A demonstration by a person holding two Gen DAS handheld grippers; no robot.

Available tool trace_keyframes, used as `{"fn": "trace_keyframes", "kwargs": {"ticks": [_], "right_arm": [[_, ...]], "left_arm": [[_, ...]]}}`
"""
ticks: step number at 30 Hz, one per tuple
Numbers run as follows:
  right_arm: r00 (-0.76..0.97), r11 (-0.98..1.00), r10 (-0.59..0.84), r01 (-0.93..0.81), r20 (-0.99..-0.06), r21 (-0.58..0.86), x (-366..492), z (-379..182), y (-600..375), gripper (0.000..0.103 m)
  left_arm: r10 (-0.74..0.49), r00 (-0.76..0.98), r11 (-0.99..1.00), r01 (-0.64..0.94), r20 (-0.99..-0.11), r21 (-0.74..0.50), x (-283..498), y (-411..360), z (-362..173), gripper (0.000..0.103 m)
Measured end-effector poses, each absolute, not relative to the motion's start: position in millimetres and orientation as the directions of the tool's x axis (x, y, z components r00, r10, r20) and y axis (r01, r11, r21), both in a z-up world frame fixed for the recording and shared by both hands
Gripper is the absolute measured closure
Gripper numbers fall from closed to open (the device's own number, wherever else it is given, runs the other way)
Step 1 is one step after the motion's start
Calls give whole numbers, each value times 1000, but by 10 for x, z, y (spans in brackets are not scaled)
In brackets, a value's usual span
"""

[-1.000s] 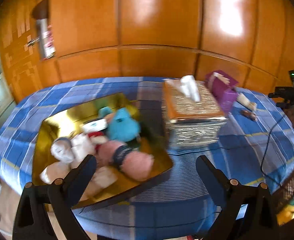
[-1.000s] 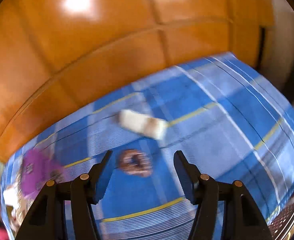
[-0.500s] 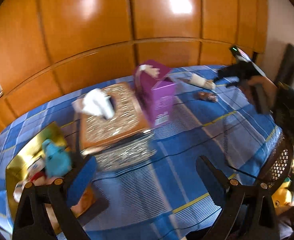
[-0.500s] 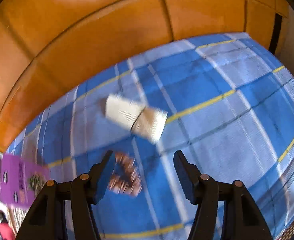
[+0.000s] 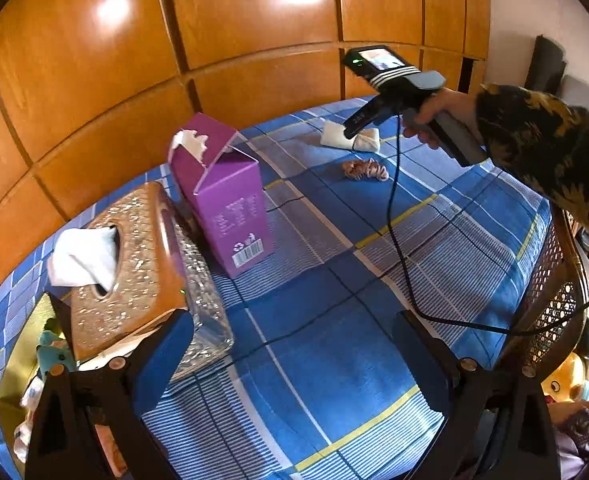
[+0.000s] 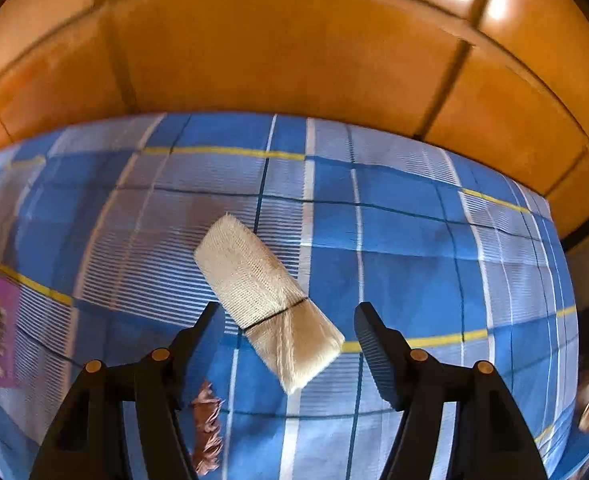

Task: Organize soft objects
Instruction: 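Move both tools back toward the white rolled cloth and brown scrunchie, then grasp the white rolled cloth with the right gripper while the left grasps the brown scrunchie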

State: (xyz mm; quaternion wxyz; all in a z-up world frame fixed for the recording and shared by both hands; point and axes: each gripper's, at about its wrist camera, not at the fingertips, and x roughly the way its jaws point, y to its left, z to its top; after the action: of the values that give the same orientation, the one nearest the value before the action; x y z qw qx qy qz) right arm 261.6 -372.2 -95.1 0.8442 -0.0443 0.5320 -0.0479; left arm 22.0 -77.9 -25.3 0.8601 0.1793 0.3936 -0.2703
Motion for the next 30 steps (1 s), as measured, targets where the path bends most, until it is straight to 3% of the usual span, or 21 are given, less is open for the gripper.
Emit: {"fn": "trace_keyframes", "kwargs": {"ticks": [3,6,10,11,15,24,25,28,30], "right_arm": [[386,991,-127,21,-914,-129,2681,-1108,-3734,36],[394,994,-113,33,-912,-109,2611,-1128,-3798,49],[428,993,-114,77,-897,-90,2365,-949,-3937,89],[425,991,-127,101,-896,-93,2289,-901,-3991,93],[397,984,-163,139,-903,-116,2093,-885,-4136,93],[426,963,-43,259,-904,76,1972,-973,-4453,93],[430,958,-26,268,-902,100,1976,-959,-4481,91],[450,930,31,315,-893,192,1937,-924,-4616,68],[465,909,44,349,-884,229,1900,-889,-4697,65]], "left_arm": [[-323,532,784,614,-783,94,258,-837,-281,3],[-327,526,778,622,-785,92,304,-889,-289,3],[-344,507,769,635,-791,72,367,-970,-310,3],[-348,502,766,639,-792,69,379,-1001,-314,3],[-367,488,747,662,-792,61,425,-1168,-331,3],[-371,477,760,649,-797,34,679,-1560,-246,3],[-371,474,763,646,-799,29,724,-1615,-237,4],[-385,450,772,635,-805,-14,902,-1812,-227,8],[-391,431,777,628,-813,-41,1024,-1921,-248,11]]}}
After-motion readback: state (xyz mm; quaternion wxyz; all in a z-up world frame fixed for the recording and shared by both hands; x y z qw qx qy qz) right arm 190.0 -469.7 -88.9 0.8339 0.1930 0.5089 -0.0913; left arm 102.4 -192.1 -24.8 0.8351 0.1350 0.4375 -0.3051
